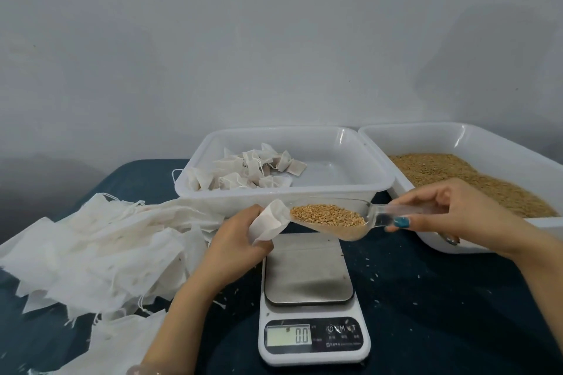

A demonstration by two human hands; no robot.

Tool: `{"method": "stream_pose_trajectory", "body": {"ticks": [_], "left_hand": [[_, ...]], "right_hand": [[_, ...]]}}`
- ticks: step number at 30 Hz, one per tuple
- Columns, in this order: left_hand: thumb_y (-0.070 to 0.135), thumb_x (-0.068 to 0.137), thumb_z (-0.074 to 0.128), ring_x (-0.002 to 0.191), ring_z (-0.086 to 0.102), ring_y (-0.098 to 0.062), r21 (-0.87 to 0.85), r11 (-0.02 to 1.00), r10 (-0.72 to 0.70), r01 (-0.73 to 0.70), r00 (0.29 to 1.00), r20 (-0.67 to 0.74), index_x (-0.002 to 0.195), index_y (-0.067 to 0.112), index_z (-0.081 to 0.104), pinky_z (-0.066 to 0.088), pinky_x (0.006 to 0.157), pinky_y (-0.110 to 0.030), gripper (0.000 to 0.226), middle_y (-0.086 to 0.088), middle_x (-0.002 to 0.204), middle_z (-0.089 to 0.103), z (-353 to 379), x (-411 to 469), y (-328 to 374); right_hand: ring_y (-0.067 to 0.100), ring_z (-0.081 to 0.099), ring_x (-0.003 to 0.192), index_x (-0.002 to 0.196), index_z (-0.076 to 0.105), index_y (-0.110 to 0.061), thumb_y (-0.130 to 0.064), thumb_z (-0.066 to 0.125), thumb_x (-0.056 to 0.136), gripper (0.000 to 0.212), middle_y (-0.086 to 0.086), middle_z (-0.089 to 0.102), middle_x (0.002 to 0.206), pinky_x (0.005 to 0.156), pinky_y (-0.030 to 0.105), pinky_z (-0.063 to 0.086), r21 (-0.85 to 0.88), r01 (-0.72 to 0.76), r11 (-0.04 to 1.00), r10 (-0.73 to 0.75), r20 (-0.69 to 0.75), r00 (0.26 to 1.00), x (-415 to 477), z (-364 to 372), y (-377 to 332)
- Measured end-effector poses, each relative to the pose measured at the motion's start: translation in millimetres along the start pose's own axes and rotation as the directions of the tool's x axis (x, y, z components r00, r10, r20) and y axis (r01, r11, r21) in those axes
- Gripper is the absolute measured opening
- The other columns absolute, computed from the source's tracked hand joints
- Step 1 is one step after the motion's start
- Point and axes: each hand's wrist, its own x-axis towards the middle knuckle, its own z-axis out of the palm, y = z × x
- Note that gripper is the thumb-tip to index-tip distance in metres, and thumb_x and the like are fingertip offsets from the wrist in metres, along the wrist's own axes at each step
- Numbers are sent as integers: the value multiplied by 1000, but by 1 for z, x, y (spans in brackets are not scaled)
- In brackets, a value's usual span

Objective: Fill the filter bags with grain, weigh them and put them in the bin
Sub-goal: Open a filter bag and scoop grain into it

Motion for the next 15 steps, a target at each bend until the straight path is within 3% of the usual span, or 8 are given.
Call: {"method": "stream_pose_trajectory", "body": {"ticks": [5, 8, 11, 15], "left_hand": [[32, 70, 55, 80, 58, 3, 24, 998, 54, -55, 998, 21, 84, 40, 54, 40, 57, -13, 16, 27, 88, 61, -1, 0, 0], [32, 72, 56, 81, 60, 1, 31, 997, 75, -75, 997, 26, 87, 38, 57, 45, 60, -14, 16, 23, 90, 64, 0, -1, 2], [34, 75, 60, 79, 62, -3, 15, 996, 83, -83, 996, 41, 90, 33, 59, 52, 64, -27, 15, 17, 87, 66, 1, -1, 5], [49, 75, 60, 76, 62, -4, 34, 994, 99, -101, 994, 44, 90, 29, 59, 52, 64, -30, 25, 15, 84, 66, 1, -3, 11]], "right_hand": [[5, 45, 50, 95, 76, -45, -56, 74, 62, 35, -2, 75, 82, 46, 16, 38, -72, 33, 997, -29, 54, 998, 12, -8, -13], [6, 45, 54, 95, 77, -44, -50, 77, 69, 27, -2, 73, 79, 47, 19, 37, -119, 69, 991, -59, 86, 995, 21, -11, -24], [0, 47, 54, 94, 78, -42, -36, 79, 76, 18, -4, 74, 81, 47, 14, 36, -146, 100, 984, -84, 113, 990, 27, -13, -34], [-3, 52, 52, 89, 79, -38, -29, 80, 76, 16, -9, 73, 74, 47, 8, 35, -161, 149, 976, -129, 131, 983, 33, -14, -46]]}}
